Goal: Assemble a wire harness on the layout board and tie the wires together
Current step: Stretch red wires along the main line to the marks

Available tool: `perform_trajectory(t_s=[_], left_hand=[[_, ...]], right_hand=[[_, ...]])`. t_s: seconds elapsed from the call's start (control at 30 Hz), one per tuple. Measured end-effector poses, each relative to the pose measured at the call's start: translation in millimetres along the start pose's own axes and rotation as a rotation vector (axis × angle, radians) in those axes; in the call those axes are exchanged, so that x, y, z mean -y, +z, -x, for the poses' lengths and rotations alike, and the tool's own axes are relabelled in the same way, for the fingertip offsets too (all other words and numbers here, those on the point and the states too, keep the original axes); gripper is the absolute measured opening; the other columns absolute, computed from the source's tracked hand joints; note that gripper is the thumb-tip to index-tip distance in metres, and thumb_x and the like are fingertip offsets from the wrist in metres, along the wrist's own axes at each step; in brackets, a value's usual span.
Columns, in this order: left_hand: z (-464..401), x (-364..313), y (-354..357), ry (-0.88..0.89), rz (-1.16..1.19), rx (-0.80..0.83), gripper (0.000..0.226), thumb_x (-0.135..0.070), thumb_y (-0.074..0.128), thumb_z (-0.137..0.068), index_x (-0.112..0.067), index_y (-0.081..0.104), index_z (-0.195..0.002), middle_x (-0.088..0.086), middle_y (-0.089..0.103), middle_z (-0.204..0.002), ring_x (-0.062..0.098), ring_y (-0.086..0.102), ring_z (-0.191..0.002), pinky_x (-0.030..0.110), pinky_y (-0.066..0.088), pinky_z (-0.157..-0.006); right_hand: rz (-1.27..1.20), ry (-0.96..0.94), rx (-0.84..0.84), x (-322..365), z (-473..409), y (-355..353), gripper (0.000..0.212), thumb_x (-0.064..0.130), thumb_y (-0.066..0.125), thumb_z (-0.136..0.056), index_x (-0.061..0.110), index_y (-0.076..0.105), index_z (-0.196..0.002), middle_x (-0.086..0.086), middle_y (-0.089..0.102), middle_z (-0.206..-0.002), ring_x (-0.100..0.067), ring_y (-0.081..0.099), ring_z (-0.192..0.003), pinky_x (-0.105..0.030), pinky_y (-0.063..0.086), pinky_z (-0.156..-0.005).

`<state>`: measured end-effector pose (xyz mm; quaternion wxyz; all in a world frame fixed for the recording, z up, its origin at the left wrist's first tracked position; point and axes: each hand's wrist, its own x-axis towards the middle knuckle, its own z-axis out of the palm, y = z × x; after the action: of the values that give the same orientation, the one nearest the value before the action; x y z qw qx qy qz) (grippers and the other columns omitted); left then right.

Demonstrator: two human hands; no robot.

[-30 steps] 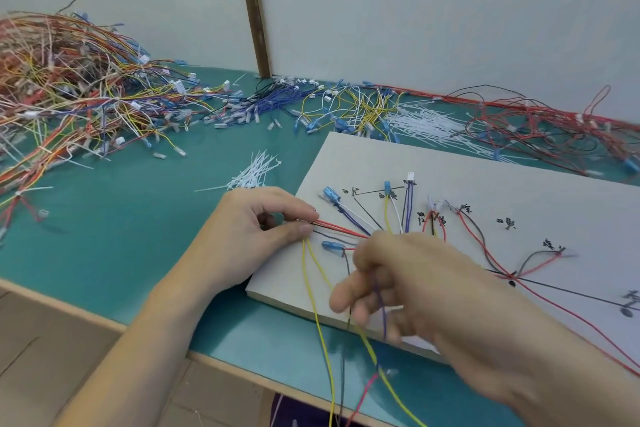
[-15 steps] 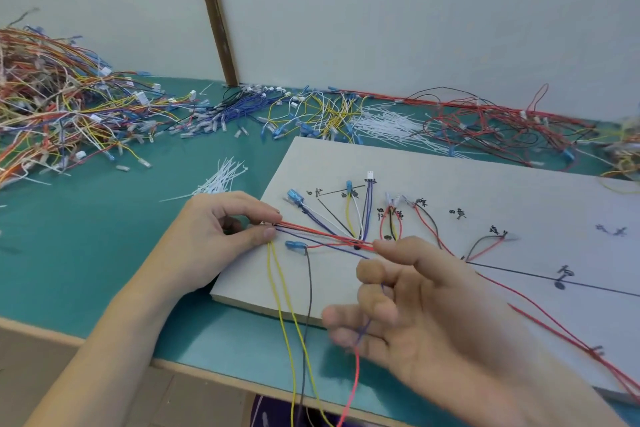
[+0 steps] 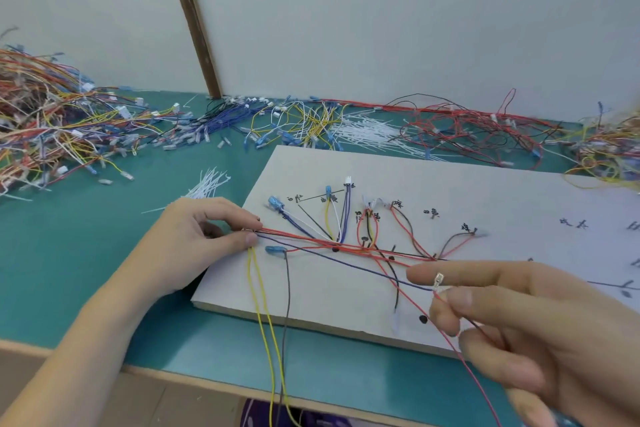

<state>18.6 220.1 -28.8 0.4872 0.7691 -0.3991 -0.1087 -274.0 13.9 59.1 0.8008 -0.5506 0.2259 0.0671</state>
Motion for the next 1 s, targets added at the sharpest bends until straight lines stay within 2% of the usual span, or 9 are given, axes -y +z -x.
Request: perform_trajectory(t_s=[0.17,0.23,0.33,0.4,0.47,0.57,0.67,0.77,1.0], left_hand=[[-8.6,-5.7,-7.6,-0.019,-0.088,0.068,0.023,-0.013,0.086,-0.079,-0.035,0.083,-0.084,-0.010,0.078,-0.098,0.028,0.068,-0.084,0.041,0.053,-0.072],[-9.8,-7.3,-8.3,0.004,-0.089,0.083,0.024,-0.011,0.086,-0.078,-0.034,0.084,-0.083,-0.008,0.078,-0.099,0.023,0.069,-0.084,0.041,0.052,-0.070],[-10.3,-9.6,-8.5,-0.006,-0.090,0.084,0.015,-0.023,0.085,-0.075,-0.035,0.084,-0.084,-0.006,0.077,-0.098,0.029,0.068,-0.085,0.040,0.053,-0.070],[-10.5,-10.8,-8.6,-0.016,-0.116,0.079,0.015,-0.035,0.083,-0.071,-0.035,0.084,-0.087,-0.005,0.076,-0.098,0.036,0.067,-0.084,0.043,0.053,-0.072],[-10.6,-14.5,-8.7,-0.020,-0.159,0.085,0.016,-0.035,0.084,-0.072,-0.037,0.083,-0.088,-0.005,0.076,-0.098,0.038,0.066,-0.083,0.043,0.053,-0.072],[-12.0,-21.6,-10.4,0.003,-0.255,0.097,0.022,-0.020,0.088,-0.077,-0.041,0.082,-0.082,-0.013,0.076,-0.097,0.011,0.064,-0.070,0.022,0.047,-0.058],[-15.5,-33.2,-10.8,0.021,-0.360,0.113,0.025,-0.018,0.091,-0.075,-0.042,0.082,-0.074,-0.019,0.074,-0.092,-0.005,0.057,-0.065,0.005,0.037,-0.056],[-22.5,-42.6,-10.6,-0.008,-0.474,0.166,0.027,-0.022,0.092,-0.075,-0.046,0.079,-0.073,-0.017,0.070,-0.087,0.002,0.061,-0.080,0.010,0.038,-0.060],[-38.2,-61.5,-11.1,-0.088,-0.623,0.306,0.023,-0.028,0.090,-0.077,-0.046,0.077,-0.075,-0.014,0.069,-0.081,0.005,0.064,-0.076,0.027,0.049,-0.066]], right_hand=[[0.323,-0.083,-0.021,6.6,15.7,-14.6,0.051,0.032,0.084,-0.058,0.038,0.077,-0.108,-0.018,0.067,-0.074,-0.018,0.041,-0.033,-0.038,0.056,-0.045],[0.336,-0.109,-0.078,18.9,26.8,-24.4,0.063,0.035,0.092,-0.054,0.028,0.077,-0.114,-0.013,0.066,-0.071,-0.016,0.041,-0.035,-0.042,0.055,-0.045],[0.196,-0.117,-0.212,40.2,36.8,-47.0,0.086,0.045,0.103,-0.040,0.012,0.077,-0.115,-0.005,0.063,-0.072,-0.009,0.031,-0.040,-0.022,0.040,-0.048],[0.245,-0.143,-0.299,46.8,35.8,-59.8,0.090,0.052,0.100,-0.038,0.016,0.077,-0.117,-0.004,0.064,-0.077,-0.008,0.025,-0.044,-0.016,0.024,-0.052],[0.312,-0.149,-0.353,45.9,30.7,-67.1,0.091,0.059,0.098,-0.033,0.020,0.079,-0.113,-0.005,0.064,-0.075,-0.009,0.027,-0.043,-0.015,0.022,-0.052],[0.424,-0.165,-0.411,38.9,19.7,-78.2,0.096,0.071,0.092,-0.025,0.023,0.080,-0.107,-0.005,0.054,-0.063,-0.011,0.028,-0.043,-0.013,0.027,-0.049],[0.546,-0.184,-0.442,37.3,10.3,-91.0,0.085,0.070,0.092,-0.036,0.023,0.079,-0.106,-0.005,0.039,-0.060,-0.014,0.024,-0.043,-0.014,0.027,-0.048],[0.577,-0.153,-0.435,38.0,1.9,-98.0,0.067,0.060,0.085,-0.050,0.025,0.077,-0.107,-0.002,0.034,-0.058,-0.015,0.022,-0.042,-0.014,0.026,-0.047],[0.730,-0.047,-0.445,34.1,-11.5,-108.4,0.096,0.094,0.076,-0.028,0.031,0.081,-0.099,0.008,0.046,-0.047,-0.015,0.022,-0.040,-0.017,0.023,-0.043]])
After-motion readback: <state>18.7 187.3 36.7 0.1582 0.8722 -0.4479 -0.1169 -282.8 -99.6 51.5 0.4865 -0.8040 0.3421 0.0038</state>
